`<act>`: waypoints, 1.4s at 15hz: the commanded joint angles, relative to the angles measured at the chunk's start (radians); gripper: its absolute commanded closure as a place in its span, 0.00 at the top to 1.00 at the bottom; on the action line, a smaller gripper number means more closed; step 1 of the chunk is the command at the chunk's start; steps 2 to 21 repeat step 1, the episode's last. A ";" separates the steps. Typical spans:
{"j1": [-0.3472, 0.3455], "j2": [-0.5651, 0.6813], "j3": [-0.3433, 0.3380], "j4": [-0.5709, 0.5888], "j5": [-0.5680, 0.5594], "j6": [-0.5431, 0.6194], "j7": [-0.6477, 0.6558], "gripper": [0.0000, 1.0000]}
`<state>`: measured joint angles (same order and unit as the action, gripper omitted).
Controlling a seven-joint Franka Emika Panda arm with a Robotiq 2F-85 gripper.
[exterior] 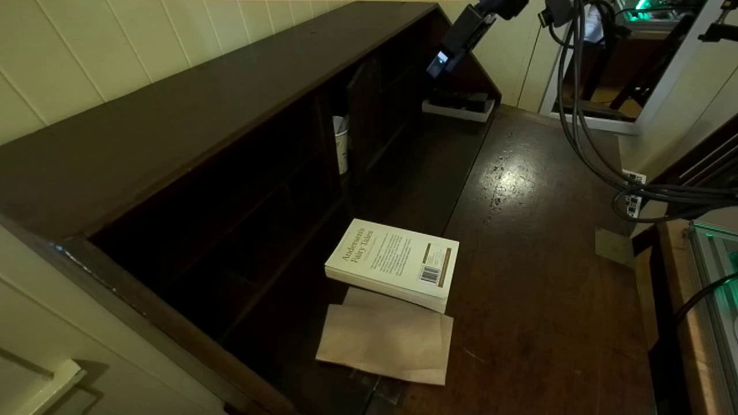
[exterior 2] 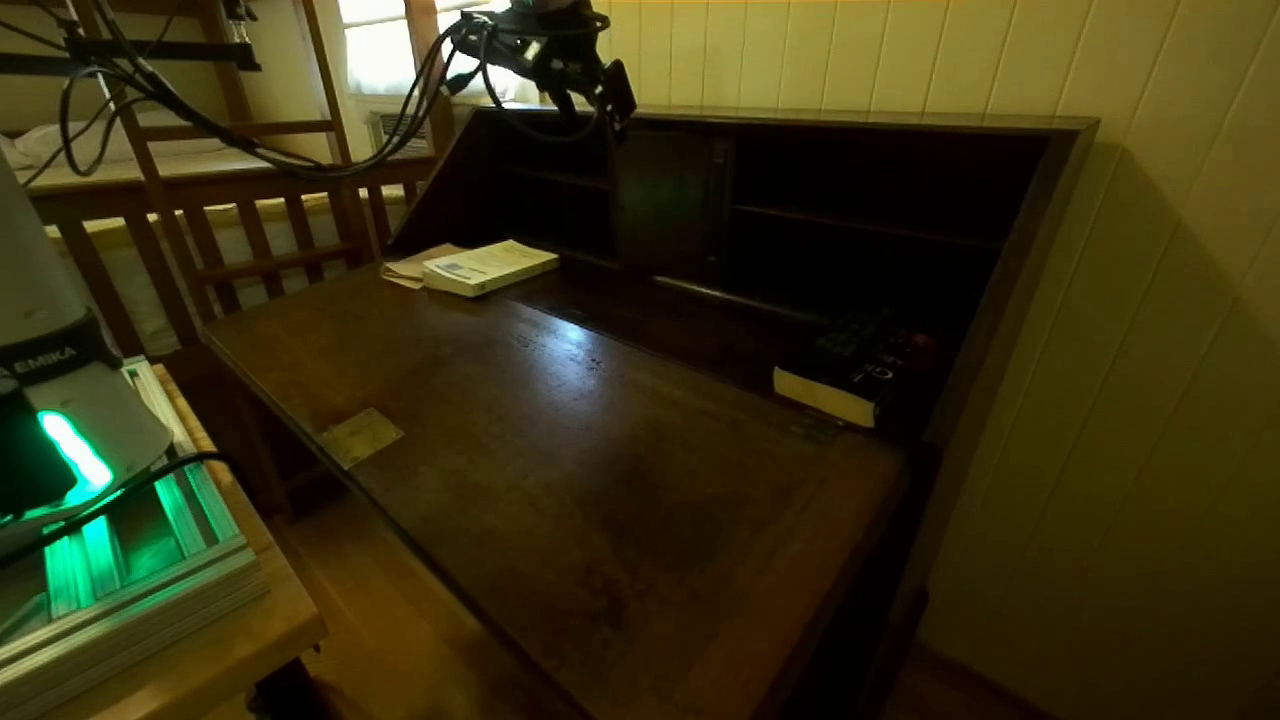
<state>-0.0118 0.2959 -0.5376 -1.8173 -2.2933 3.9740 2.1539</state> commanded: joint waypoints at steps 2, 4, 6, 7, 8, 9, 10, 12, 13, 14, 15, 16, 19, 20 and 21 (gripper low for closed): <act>-0.050 -0.007 0.060 0.003 -0.021 -0.009 0.014 1.00; -0.050 -0.007 0.060 0.003 -0.021 -0.009 0.014 1.00; -0.050 -0.007 0.060 0.003 -0.021 -0.009 0.014 1.00; -0.050 -0.007 0.060 0.003 -0.021 -0.009 0.014 1.00; -0.050 -0.007 0.060 0.003 -0.021 -0.009 0.014 1.00; -0.050 -0.007 0.060 0.003 -0.021 -0.009 0.014 1.00; -0.050 -0.007 0.060 0.003 -0.021 -0.009 0.014 1.00; -0.050 -0.007 0.060 0.003 -0.021 -0.009 0.014 1.00; -0.050 -0.007 0.060 0.003 -0.021 -0.009 0.014 1.00; -0.050 -0.007 0.060 0.003 -0.021 -0.009 0.014 1.00; -0.050 -0.007 0.060 0.003 -0.021 -0.009 0.014 1.00; -0.050 -0.007 0.060 0.003 -0.021 -0.009 0.014 1.00; -0.050 -0.007 0.060 0.003 -0.021 -0.009 0.014 1.00; -0.050 -0.007 0.060 0.003 -0.021 -0.009 0.014 1.00; -0.050 -0.007 0.060 0.003 -0.021 -0.009 0.014 1.00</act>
